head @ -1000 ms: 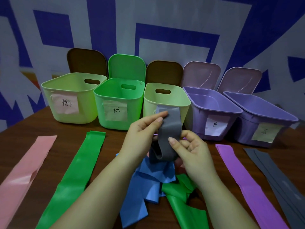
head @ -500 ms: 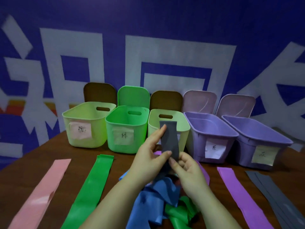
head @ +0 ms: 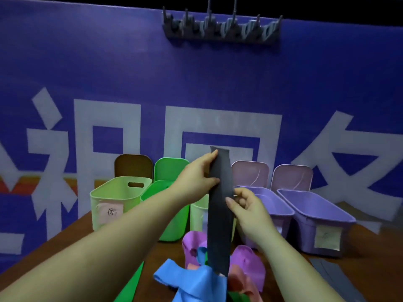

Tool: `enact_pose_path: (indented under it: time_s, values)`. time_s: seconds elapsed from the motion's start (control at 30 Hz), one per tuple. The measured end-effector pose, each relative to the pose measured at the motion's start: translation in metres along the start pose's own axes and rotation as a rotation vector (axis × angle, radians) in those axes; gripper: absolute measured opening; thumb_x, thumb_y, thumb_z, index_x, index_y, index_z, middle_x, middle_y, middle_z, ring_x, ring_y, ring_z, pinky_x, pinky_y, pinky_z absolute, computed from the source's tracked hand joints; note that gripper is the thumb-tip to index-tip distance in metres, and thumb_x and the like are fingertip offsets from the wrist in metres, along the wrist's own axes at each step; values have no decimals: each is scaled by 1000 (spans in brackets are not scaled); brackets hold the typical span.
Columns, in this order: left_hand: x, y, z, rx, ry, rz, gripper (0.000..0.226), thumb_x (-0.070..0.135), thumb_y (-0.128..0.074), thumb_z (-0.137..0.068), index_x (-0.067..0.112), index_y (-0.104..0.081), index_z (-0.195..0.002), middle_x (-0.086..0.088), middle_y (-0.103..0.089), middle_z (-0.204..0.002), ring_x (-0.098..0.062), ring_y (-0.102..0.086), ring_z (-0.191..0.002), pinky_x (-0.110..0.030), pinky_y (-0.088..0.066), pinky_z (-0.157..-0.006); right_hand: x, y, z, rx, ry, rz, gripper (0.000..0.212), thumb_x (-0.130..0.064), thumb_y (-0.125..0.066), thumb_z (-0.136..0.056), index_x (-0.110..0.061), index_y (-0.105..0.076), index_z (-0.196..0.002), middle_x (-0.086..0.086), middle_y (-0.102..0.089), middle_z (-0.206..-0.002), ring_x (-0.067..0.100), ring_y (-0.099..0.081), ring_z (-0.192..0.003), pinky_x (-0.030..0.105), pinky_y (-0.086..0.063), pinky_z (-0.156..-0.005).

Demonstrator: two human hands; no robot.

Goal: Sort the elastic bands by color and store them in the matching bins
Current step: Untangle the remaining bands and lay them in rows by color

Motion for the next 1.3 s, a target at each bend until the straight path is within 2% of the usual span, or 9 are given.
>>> enact_pose_path:
  time_s: [0.2, 0.4, 0.47, 0.63, 0.77, 0.83, 0.97, 1.13, 1.3]
  values:
    - [13, 11, 3, 11, 88, 251, 72, -5, -60, -87, 25, -32, -146, -7, -62, -100, -5, -62, -63, -18, -54, -57, -13, -5, 29, -112, -30, -37, 65, 2, -58, -89, -40, -35, -133, 4, -66, -112, 15, -67, -97, 27, -53, -83]
    - [12, 20, 9, 79, 130, 252, 73, -3, -61, -87, 28, -31, -146, 13, -55, -87, -18, -62, -79, -19, -56, -59, -6, -12, 65, -209, -103, 46, 78, 5, -51, -92, -61, -26, -126, 0, -53, -129, 12, -63, -108, 33, -52, -93]
    - [10, 21, 13, 82, 139, 255, 73, -4, -60, -87, 27, -31, -146, 13, -58, -96, -14, -61, -75, -17, -56, -58, -1, -13, 76, -268, -114, 28, 70, 10, -46, -93, -51, -37, -125, -3, -55, -132, 4, -58, -113, 26, -48, -97]
    - [6, 11, 21, 118, 156, 271, 72, -3, -59, -88, 23, -29, -147, 1, -36, -149, -4, -57, -77, -15, -55, -59, 12, -11, 110, -370, -208, 56, 54, 9, -54, -89, -25, -50, -130, -6, -66, -106, 8, -64, -83, 15, -50, -68]
    - [0, -12, 23, 114, 163, 291, 71, -3, -58, -89, 19, -27, -148, 6, -44, -127, -5, -55, -81, -19, -56, -60, 23, 12, 124, -239, -269, -3, 46, 13, -60, -82, -15, -58, -119, -1, -68, -96, -2, -66, -73, 10, -48, -57]
    - [-5, -25, 22, 96, 179, 295, 72, -6, -58, -88, 17, -26, -148, 7, -43, -118, -13, -56, -89, -27, -56, -67, 29, 30, 130, -182, -276, -4, 47, 14, -59, -82, -20, -61, -114, 3, -69, -105, 4, -67, -85, 16, -52, -70]
    - [-20, -59, 23, 56, 201, 234, 75, -7, -60, -84, 13, -27, -148, -2, -42, -143, -18, -56, -105, -35, -57, -81, 37, 80, 149, -91, -309, 16, 50, 17, -53, -84, -18, -60, -119, -6, -68, -109, 4, -66, -93, 17, -52, -80]
    - [-26, -133, 32, -64, 194, 163, 75, 1, -65, -84, 15, -27, -148, -6, -47, -140, -16, -59, -78, -16, -54, -58, 55, 149, 197, 103, -384, 75, 48, 9, -54, -88, -33, -66, -108, -15, -64, -116, 3, -64, -104, 19, -53, -85]
    - [-16, -224, 32, -224, 27, 16, 79, 21, -67, -84, 14, -24, -149, -1, -30, -153, -34, -50, -123, -36, -42, -102, 58, 207, 236, 300, -382, 478, 46, 6, -53, -90, -34, -63, -111, -14, -60, -116, 19, -63, -104, 21, -52, -79]
Point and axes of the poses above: each hand's wrist, its own z-axis away from the middle knuckle, its own y-axis out of the back of the hand, x = y × z, the point moved 4 cm from there along -z, towards the middle knuckle
